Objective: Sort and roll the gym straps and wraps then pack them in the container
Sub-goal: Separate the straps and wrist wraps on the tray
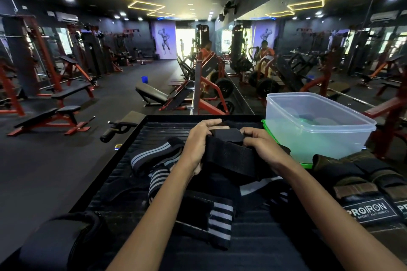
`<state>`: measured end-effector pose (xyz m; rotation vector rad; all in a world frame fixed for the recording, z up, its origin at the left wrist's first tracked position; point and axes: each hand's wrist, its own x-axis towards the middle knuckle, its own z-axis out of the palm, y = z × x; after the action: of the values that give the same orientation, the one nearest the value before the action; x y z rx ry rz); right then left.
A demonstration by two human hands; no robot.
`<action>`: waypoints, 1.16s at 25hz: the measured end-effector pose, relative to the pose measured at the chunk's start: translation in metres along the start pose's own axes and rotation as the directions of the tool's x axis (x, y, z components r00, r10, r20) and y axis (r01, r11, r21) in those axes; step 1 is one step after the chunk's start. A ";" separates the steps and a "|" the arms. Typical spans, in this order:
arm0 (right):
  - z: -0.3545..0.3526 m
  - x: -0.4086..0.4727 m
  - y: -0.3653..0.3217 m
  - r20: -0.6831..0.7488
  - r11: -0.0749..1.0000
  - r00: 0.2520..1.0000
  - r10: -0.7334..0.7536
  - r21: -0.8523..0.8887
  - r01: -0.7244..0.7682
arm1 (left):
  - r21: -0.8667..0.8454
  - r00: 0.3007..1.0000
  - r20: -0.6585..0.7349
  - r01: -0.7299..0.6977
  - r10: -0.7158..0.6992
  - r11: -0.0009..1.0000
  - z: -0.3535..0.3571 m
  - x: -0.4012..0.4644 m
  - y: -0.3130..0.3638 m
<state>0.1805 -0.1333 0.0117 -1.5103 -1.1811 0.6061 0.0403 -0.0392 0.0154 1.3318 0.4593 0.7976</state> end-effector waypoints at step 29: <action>0.007 -0.015 -0.017 -0.041 0.867 0.996 0.082 0.495 -0.051 | -0.068 0.964 0.168 -0.196 0.205 0.978 0.002 -0.007 -0.016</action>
<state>0.1627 -0.1452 0.0224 -1.1217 -0.8419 0.8325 0.0406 -0.0465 -0.0006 1.4019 0.1658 0.8447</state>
